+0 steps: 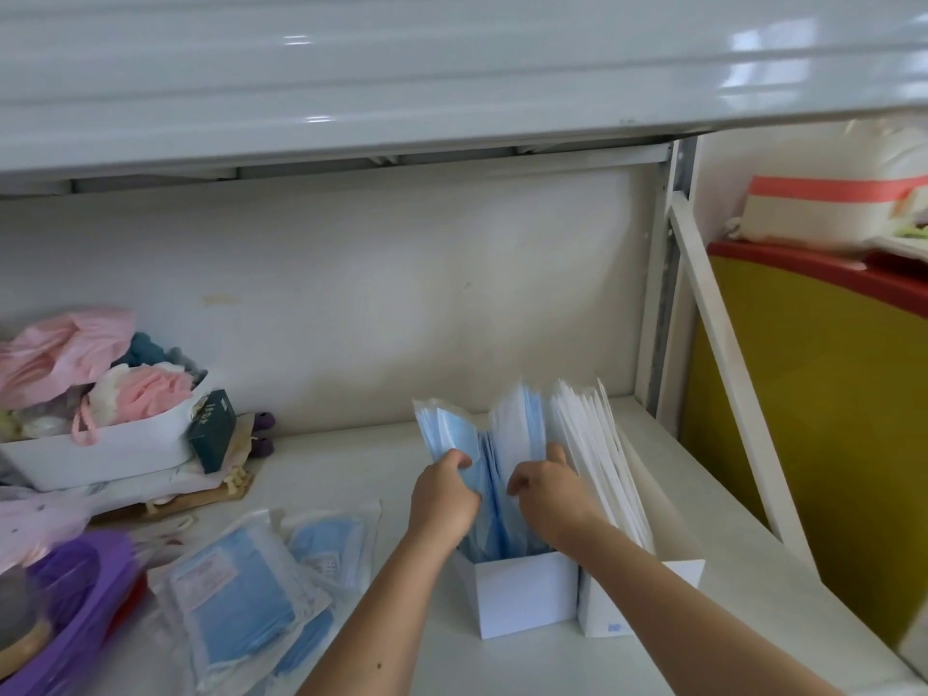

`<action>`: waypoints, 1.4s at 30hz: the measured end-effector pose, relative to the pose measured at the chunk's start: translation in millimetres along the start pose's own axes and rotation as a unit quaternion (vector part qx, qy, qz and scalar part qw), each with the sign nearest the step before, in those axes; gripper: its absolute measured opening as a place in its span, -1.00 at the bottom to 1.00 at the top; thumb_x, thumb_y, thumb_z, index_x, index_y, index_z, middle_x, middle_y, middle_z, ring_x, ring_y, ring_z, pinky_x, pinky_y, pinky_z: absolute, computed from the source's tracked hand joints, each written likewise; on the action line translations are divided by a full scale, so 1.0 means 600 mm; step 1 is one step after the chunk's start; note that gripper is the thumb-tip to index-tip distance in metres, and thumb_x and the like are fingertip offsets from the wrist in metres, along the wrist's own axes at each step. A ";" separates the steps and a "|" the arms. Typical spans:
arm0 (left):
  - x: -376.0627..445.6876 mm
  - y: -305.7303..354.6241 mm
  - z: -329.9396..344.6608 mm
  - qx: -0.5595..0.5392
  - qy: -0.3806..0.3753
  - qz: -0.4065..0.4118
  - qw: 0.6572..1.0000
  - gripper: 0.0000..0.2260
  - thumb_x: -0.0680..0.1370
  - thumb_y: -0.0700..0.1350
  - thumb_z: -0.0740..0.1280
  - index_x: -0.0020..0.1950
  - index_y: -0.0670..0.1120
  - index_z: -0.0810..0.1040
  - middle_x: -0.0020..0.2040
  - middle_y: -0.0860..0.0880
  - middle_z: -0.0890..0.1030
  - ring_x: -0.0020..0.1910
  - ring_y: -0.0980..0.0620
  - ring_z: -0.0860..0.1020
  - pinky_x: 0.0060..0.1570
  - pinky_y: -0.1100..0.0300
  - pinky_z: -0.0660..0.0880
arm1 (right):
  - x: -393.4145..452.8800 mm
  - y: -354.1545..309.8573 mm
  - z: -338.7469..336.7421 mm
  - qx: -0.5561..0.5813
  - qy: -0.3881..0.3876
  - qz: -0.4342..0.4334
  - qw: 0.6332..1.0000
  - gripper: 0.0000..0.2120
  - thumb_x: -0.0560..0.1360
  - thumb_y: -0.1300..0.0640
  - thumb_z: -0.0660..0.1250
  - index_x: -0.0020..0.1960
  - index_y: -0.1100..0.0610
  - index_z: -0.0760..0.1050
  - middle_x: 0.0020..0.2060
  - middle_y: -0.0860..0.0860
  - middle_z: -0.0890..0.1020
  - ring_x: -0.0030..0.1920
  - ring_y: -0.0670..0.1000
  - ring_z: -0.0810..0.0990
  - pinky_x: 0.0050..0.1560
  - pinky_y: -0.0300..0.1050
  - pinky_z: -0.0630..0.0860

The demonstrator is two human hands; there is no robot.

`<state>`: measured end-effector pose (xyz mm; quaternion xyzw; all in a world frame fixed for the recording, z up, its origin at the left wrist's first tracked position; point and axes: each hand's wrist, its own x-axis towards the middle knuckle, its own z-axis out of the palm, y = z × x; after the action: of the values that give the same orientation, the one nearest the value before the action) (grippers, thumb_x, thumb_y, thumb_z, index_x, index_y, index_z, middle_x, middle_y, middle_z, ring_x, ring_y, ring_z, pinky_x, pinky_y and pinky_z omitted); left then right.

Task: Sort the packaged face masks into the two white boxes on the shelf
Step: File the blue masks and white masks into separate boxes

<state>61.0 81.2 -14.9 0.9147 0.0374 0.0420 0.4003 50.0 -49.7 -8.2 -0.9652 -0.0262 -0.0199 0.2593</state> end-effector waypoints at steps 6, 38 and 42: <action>0.005 -0.016 -0.006 -0.062 0.037 0.005 0.997 -0.63 0.47 -0.37 0.23 0.22 -0.09 0.51 0.18 -0.13 0.55 0.02 -0.02 0.50 -0.07 0.22 0.42 | -0.007 -0.011 0.005 -0.036 -0.028 0.009 0.999 -0.67 0.51 -0.02 0.30 0.17 0.17 0.44 0.31 0.09 0.22 -0.03 0.11 0.55 0.02 -0.09 0.48; -0.002 0.018 0.010 0.110 0.042 -0.014 0.993 -0.75 0.57 -0.24 0.14 0.18 -0.22 0.51 0.22 -0.17 0.39 0.10 -0.17 0.53 0.02 0.17 0.44 | -0.004 0.008 0.034 0.074 0.143 -0.062 0.985 -0.59 0.47 0.29 0.24 -0.35 -0.02 0.08 0.34 0.22 0.31 0.06 0.15 0.42 -0.09 -0.13 0.31; 0.009 0.030 0.006 0.060 0.035 -0.058 0.996 -0.68 0.59 -0.12 0.10 0.10 -0.31 0.53 0.16 -0.26 0.52 0.09 -0.21 0.54 0.04 0.03 0.49 | -0.012 0.007 0.034 0.055 0.107 -0.065 0.991 -0.78 0.50 0.28 0.21 -0.23 0.11 0.22 0.42 0.23 0.23 0.18 0.13 0.38 0.06 -0.04 0.37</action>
<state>67.3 67.3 -3.9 0.9314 0.1070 0.0479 0.3445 43.6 -43.5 -28.6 -0.9383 -0.0619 -0.1382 0.3110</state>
